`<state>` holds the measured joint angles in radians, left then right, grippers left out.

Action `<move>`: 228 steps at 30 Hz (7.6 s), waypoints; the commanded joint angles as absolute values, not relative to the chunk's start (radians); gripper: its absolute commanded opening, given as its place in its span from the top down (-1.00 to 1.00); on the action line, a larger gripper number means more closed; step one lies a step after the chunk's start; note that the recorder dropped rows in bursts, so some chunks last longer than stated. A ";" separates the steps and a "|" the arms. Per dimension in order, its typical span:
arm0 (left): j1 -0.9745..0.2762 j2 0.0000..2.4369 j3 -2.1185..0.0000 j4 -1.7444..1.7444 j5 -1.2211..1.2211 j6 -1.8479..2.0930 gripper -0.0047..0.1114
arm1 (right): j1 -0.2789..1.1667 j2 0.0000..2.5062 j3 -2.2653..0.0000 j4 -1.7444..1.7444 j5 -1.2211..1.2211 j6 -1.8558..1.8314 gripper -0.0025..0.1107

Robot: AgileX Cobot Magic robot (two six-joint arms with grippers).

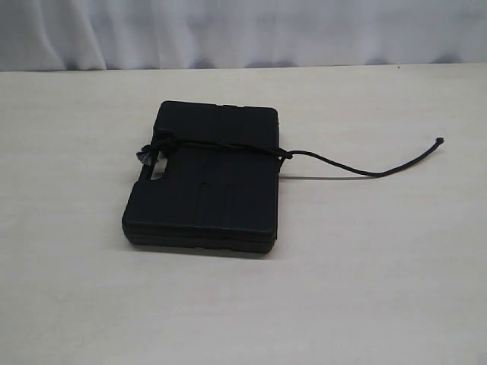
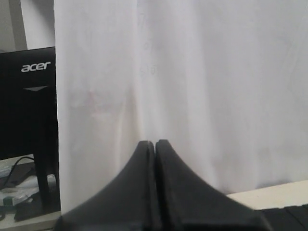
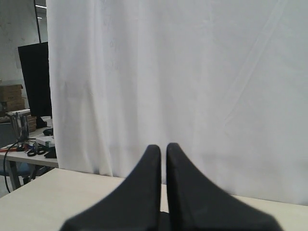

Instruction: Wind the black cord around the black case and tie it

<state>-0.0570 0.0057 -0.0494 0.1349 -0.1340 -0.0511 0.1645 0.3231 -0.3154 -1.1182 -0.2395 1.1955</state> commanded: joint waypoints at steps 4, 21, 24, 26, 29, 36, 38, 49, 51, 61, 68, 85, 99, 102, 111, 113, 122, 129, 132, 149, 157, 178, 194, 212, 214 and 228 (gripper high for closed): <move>-0.053 0.000 0.000 0.145 -0.161 -0.033 0.92 | 0.167 0.319 -0.312 -1.115 -0.235 1.200 0.89; -0.053 0.000 0.000 0.145 0.083 0.063 0.92 | 0.167 0.319 -0.312 -1.115 -0.235 1.200 0.89; -0.053 0.000 0.000 0.141 0.165 0.063 0.92 | 0.167 0.319 -0.312 -1.115 -0.235 1.200 0.89; -0.053 0.000 0.000 0.137 0.228 0.058 0.92 | 0.167 0.319 -0.312 -1.115 -0.235 1.200 0.89; -0.053 0.000 0.000 0.137 0.298 0.056 0.92 | 0.167 0.319 -0.312 -1.115 -0.235 1.200 0.89; -0.053 0.000 0.000 0.137 0.306 0.056 0.92 | 0.167 0.319 -0.312 -1.115 -0.235 1.200 0.89; -0.053 0.000 0.000 0.137 0.309 0.056 0.92 | 0.167 0.319 -0.312 -1.115 -0.235 1.200 0.89; -0.053 0.000 0.000 0.137 0.313 0.048 0.92 | 0.167 0.319 -0.312 -1.115 -0.235 1.200 0.89; -0.053 0.000 0.000 0.135 0.313 0.048 0.92 | 0.167 0.319 -0.312 -1.115 -0.235 1.200 0.89; -0.053 0.000 0.000 0.138 0.313 0.048 0.92 | 0.167 0.319 -0.312 -1.115 -0.235 1.200 0.89; -0.053 0.000 0.000 0.138 0.313 0.048 0.92 | 0.167 0.319 -0.312 -1.115 -0.235 1.200 0.89; -0.053 0.000 0.000 0.138 0.311 0.048 0.92 | 0.268 0.295 -0.229 -0.728 -0.238 1.200 0.89; -0.053 0.000 0.000 0.138 0.311 0.048 0.92 | 0.268 0.000 -0.029 -0.113 -0.196 1.200 0.89; -0.053 0.000 0.000 0.138 0.311 0.048 0.92 | 0.268 0.000 -0.008 -0.111 -0.213 1.200 0.89; -0.053 0.000 0.000 0.138 0.314 0.048 0.92 | 0.268 0.000 0.000 -0.007 -0.129 1.198 0.89; -0.053 0.000 0.000 0.138 0.314 0.048 0.92 | 0.264 0.000 0.000 -0.007 -0.129 1.198 0.89; -0.053 0.000 0.000 0.138 0.314 0.048 0.92 | 0.234 0.000 0.000 -0.030 -0.129 1.198 0.89; -0.053 0.000 0.000 0.138 0.315 0.048 0.92 | 0.130 0.000 0.000 -0.030 -0.129 1.198 0.89; -0.053 0.000 0.000 0.138 0.315 0.048 0.92 | 0.098 0.000 0.000 -0.030 -0.129 1.198 0.89; -0.053 0.000 0.000 0.138 0.315 0.048 0.92 | 0.084 0.000 0.000 -0.069 0.085 1.198 0.89; -0.053 0.000 0.000 0.142 0.312 0.048 0.92 | 0.084 0.000 0.000 -0.069 0.222 1.198 0.89; -0.053 0.000 0.000 0.142 0.312 0.048 0.92 | 0.084 0.000 0.000 -0.067 0.344 1.198 0.89; -0.053 0.000 0.000 0.139 0.317 0.048 0.92 | 0.084 0.000 0.000 -0.063 0.346 0.343 0.89; -0.053 0.000 0.000 0.139 0.317 0.048 0.92 | 0.084 0.000 0.000 -0.038 0.349 -0.107 0.89; -0.053 0.000 0.000 0.139 0.317 0.048 0.92 | 0.084 0.000 0.000 -0.038 0.349 -0.107 0.89; -0.053 0.000 0.000 0.139 0.314 0.048 0.92 | 0.084 0.000 0.000 -0.007 0.349 -0.107 0.89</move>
